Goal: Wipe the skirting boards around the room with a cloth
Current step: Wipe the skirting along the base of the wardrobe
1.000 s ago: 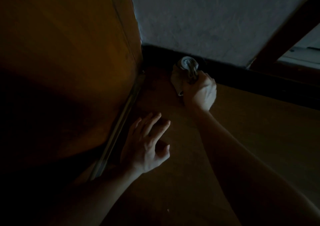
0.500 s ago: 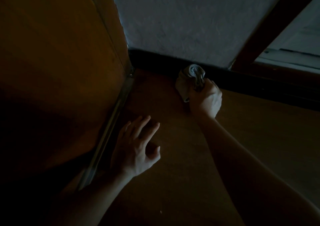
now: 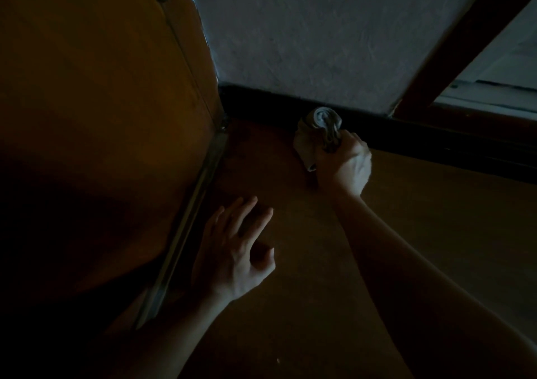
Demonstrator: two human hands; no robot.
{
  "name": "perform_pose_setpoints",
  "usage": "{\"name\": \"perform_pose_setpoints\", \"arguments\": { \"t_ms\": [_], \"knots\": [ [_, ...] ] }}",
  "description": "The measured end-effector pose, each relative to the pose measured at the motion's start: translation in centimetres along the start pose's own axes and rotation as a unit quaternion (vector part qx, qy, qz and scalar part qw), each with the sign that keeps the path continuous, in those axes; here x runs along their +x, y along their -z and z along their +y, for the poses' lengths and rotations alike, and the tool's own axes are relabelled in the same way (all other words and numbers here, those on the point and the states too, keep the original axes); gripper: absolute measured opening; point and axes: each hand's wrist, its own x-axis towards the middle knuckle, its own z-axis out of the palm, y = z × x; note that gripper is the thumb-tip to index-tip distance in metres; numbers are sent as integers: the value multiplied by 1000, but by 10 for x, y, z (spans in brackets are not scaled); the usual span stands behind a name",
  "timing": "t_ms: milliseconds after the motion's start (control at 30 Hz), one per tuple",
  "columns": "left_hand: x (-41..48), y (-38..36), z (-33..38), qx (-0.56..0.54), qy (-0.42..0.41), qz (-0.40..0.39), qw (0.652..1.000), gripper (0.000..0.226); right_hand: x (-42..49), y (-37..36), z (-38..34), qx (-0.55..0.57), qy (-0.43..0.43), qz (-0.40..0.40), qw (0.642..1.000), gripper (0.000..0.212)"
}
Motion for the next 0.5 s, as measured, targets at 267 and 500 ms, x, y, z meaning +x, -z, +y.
{"name": "perform_pose_setpoints", "arguments": {
  "t_ms": [267, 500],
  "knots": [
    [0, 0, 1, -1, -3, 3, 1000, 71, -3, -3, -8, 11, -15, 13, 1000, 63],
    [0, -3, -1, -11, -8, 14, 1000, 71, -1, 10, 7, 3, -35, 13, 999, 63]
  ]
}}
